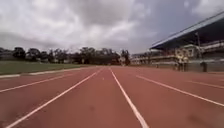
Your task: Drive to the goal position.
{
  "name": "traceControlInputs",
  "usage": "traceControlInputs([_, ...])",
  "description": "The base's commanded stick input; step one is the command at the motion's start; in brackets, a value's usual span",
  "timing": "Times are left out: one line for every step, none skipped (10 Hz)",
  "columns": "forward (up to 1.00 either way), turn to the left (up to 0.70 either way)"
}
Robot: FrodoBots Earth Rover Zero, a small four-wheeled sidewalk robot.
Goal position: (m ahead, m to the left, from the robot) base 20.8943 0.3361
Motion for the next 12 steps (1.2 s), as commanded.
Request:
traceControlInputs([0.6, 0.0])
traceControlInputs([0.6, 0.0])
traceControlInputs([0.6, 0.0])
traceControlInputs([0.6, 0.0])
traceControlInputs([0.6, 0.0])
traceControlInputs([0.6, 0.0])
traceControlInputs([0.6, 0.0])
traceControlInputs([0.6, 0.0])
traceControlInputs([0.6, 0.0])
traceControlInputs([0.6, 0.0])
traceControlInputs([0.6, 0.0])
traceControlInputs([0.6, 0.0])
